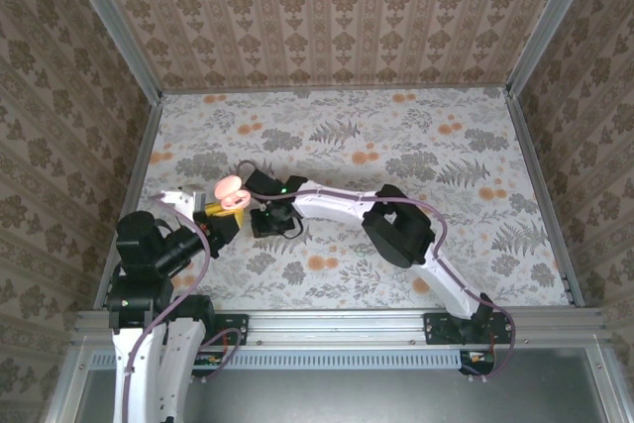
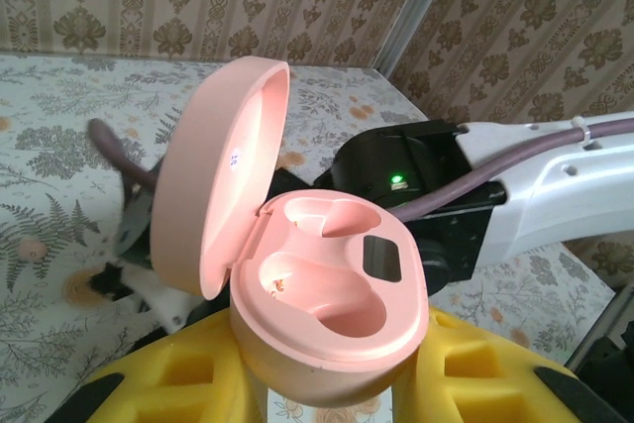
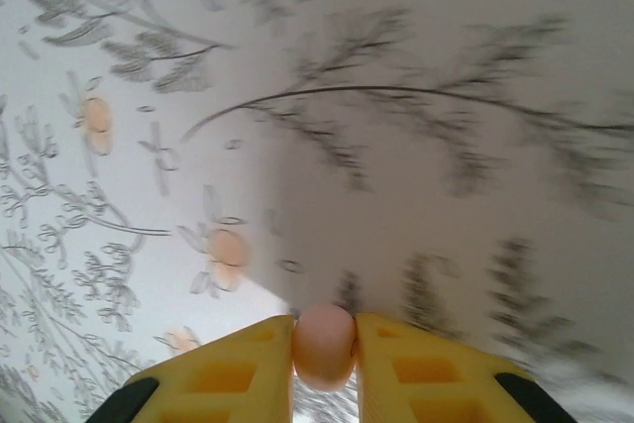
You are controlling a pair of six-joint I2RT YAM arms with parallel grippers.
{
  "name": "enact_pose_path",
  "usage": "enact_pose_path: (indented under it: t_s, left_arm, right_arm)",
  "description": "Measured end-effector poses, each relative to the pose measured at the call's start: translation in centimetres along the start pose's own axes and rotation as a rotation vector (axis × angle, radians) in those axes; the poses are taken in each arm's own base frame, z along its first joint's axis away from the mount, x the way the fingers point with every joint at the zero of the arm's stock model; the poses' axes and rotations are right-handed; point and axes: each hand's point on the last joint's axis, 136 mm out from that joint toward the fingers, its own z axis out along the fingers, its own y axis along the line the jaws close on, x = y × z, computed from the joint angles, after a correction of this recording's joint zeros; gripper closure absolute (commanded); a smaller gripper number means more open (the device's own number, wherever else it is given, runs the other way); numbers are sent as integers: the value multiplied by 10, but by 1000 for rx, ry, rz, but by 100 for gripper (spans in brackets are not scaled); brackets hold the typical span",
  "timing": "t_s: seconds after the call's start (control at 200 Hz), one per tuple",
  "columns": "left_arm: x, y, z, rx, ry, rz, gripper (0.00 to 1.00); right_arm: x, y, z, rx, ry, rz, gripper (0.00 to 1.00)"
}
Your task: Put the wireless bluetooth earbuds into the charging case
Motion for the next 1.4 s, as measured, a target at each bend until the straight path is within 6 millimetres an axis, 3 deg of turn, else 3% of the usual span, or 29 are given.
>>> enact_pose_path:
  t_s: [0.18, 0.405, 0.61, 1.05, 1.255, 1.4]
  left_arm:
    - [-8, -3, 3, 28, -18, 22, 88]
    - [-15, -1, 13, 71, -43, 46, 88]
    - [-18, 4, 30, 112, -44, 63, 88]
    - [4, -20, 91, 268, 76, 158, 88]
    - [9, -22, 114, 266, 90, 199, 88]
    - [11, -26, 122, 270, 84, 228, 88]
  right_arm:
    - [-16, -34, -37, 16, -56, 78, 79]
    - [-34, -67, -114, 3, -184, 150, 79]
    - [-28, -86, -176, -25, -271, 189, 79]
    - [-10, -70, -288, -92, -404, 157, 79]
    - [1, -62, -321, -129, -451, 149, 79]
    - [6, -43, -334, -149, -473, 107, 79]
